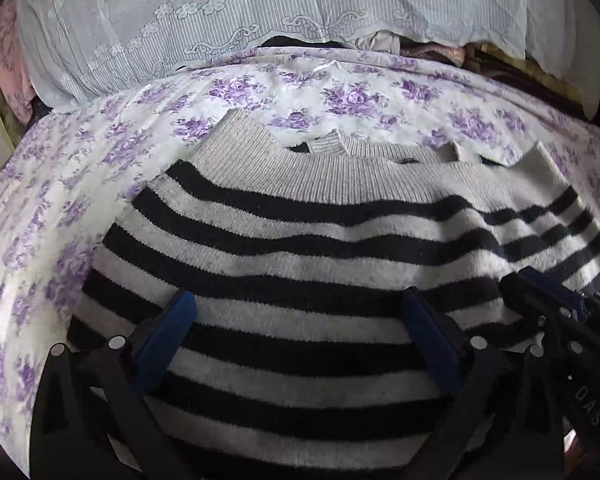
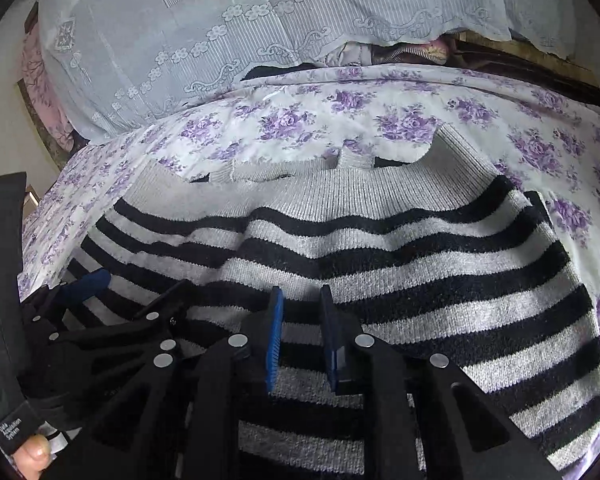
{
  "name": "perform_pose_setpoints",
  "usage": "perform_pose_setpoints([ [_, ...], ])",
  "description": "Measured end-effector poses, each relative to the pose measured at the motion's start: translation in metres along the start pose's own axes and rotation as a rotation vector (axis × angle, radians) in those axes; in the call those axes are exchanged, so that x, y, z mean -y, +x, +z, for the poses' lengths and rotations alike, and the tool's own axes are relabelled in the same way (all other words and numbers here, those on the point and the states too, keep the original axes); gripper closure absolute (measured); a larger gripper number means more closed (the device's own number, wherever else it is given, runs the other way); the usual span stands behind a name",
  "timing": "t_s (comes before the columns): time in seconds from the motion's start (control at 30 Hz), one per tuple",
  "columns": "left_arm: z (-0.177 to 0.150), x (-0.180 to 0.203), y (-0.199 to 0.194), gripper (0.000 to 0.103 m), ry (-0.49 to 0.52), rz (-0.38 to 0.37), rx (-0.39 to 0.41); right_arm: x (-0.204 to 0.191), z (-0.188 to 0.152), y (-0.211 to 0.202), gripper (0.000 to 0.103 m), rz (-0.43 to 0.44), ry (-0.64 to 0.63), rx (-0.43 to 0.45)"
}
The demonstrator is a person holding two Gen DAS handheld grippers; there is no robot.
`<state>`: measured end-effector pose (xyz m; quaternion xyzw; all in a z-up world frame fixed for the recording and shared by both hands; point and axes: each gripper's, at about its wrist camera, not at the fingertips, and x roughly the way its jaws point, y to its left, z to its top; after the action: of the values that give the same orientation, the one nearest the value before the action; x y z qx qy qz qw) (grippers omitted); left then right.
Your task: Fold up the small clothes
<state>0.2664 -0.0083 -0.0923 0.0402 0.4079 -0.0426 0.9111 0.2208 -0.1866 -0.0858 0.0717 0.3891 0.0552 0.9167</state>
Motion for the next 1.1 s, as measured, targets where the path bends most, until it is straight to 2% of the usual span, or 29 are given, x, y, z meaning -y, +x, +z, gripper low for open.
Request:
perform_pose_setpoints([
  [0.07,0.002,-0.001,0.003,0.004,0.001,-0.002,0.0,-0.001,0.002,0.004,0.084,0.001,-0.006,0.001],
  [0.13,0.008,-0.009,-0.001,0.004,-0.032,-0.042,-0.028,0.004,0.004,0.002,0.084,0.034,0.019,0.0],
  [0.2,0.018,-0.021,-0.01,0.004,-0.062,-0.071,-0.018,0.011,0.008,-0.005,0.085,0.062,0.053,0.009],
  [0.3,0.04,-0.041,-0.014,0.004,-0.072,0.018,0.025,0.025,0.03,-0.014,0.084,0.015,0.076,0.062],
  [0.4,0.055,-0.051,0.001,0.004,-0.082,0.043,-0.006,0.049,0.054,-0.009,0.084,-0.036,0.119,0.056],
  [0.47,0.054,-0.042,0.017,0.004,-0.03,0.085,-0.035,0.068,0.065,0.0,0.084,-0.085,0.15,0.043],
  [0.53,0.047,-0.029,0.031,0.004,0.045,0.152,-0.034,0.086,0.066,0.012,0.084,-0.129,0.166,0.019],
  [0.57,0.044,-0.028,0.036,0.004,0.047,0.166,-0.027,0.095,0.063,0.018,0.085,-0.128,0.186,0.005],
  [0.67,0.049,-0.033,0.042,0.004,0.012,0.154,-0.019,0.115,0.054,0.031,0.089,-0.08,0.254,-0.002],
  [0.83,0.051,-0.041,0.05,0.004,-0.016,0.104,-0.04,0.114,0.053,0.035,0.089,-0.083,0.242,0.0],
  [0.93,0.046,-0.046,0.044,0.004,-0.043,0.07,-0.019,0.112,0.054,0.033,0.088,-0.092,0.227,0.004],
  [1.03,0.03,-0.057,0.013,0.004,-0.092,0.067,0.015,0.104,0.047,0.003,0.083,-0.087,0.214,0.052],
  [1.1,0.013,-0.066,-0.015,0.004,-0.108,0.028,0.05,0.092,0.032,-0.029,0.082,-0.059,0.184,0.096],
])
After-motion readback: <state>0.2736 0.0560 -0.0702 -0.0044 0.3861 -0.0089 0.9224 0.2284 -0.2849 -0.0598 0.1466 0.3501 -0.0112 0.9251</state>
